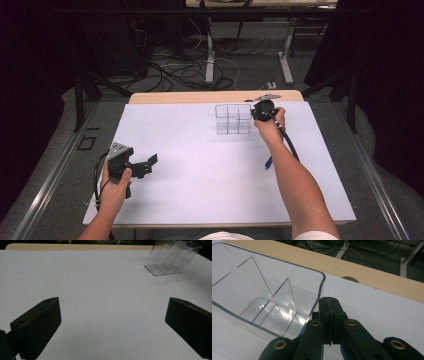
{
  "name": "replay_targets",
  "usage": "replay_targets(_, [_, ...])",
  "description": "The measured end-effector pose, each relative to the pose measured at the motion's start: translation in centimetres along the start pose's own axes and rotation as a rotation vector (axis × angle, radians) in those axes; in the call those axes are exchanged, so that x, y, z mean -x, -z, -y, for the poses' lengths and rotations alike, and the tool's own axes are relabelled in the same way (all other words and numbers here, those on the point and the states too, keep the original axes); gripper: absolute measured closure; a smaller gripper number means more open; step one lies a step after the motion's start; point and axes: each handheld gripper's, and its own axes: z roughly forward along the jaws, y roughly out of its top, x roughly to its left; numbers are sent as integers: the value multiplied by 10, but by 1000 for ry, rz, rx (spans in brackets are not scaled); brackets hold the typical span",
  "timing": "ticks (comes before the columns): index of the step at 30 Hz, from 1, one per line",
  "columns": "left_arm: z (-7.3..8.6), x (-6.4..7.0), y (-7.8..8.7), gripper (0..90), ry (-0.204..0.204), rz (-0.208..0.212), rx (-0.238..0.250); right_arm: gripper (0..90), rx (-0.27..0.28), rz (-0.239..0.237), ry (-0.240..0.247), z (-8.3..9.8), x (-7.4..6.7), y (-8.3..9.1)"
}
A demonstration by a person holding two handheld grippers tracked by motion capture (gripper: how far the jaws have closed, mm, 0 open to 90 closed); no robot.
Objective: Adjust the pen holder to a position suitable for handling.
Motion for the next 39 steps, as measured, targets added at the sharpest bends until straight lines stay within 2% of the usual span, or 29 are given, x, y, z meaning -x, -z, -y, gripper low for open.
replay_targets(9, [0, 0, 0, 4, 1, 0, 0, 900, 6, -20, -2, 0, -8, -2])
replay_targets(26, [0, -1, 1, 4, 2, 0, 1, 900, 18, -79, -2, -2, -42, -13])
replay_targets(39, [0, 0, 1, 4, 4, 2, 5, 900, 16, -89, 0, -2, -45, -14])
